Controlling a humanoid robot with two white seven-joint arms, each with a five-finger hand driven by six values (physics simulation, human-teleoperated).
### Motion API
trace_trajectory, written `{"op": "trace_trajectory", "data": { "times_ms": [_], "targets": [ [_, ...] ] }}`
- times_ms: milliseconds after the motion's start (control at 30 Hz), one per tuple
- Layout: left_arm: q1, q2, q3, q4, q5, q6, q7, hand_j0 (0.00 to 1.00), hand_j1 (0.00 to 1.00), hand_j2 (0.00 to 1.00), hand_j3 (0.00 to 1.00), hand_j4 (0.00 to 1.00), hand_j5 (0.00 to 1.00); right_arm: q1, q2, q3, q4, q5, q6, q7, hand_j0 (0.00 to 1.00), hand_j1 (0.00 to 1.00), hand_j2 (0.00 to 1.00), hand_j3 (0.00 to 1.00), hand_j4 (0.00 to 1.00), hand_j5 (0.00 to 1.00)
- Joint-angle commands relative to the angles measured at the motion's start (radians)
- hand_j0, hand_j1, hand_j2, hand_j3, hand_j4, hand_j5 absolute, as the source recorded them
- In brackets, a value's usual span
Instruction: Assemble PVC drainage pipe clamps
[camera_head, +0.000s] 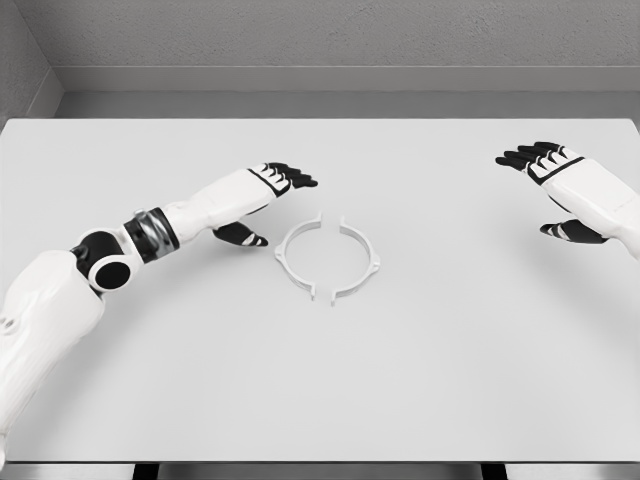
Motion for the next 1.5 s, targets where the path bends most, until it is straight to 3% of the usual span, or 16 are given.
{"op": "trace_trajectory", "data": {
  "times_ms": [0,1467],
  "targets": [
    [-0.002,-0.012,-0.002,0.009,0.006,0.001,0.001,1.00,1.00,1.00,1.00,1.00,1.00,0.000,0.000,0.000,-0.002,-0.008,0.002,-0.001,1.00,1.00,1.00,1.00,1.00,1.00],
    [-0.002,-0.049,-0.028,0.008,0.005,0.001,-0.001,1.00,1.00,1.00,1.00,1.00,1.00,0.002,0.000,0.004,-0.006,-0.008,0.002,-0.001,1.00,1.00,1.00,1.00,1.00,1.00]
  ]
}}
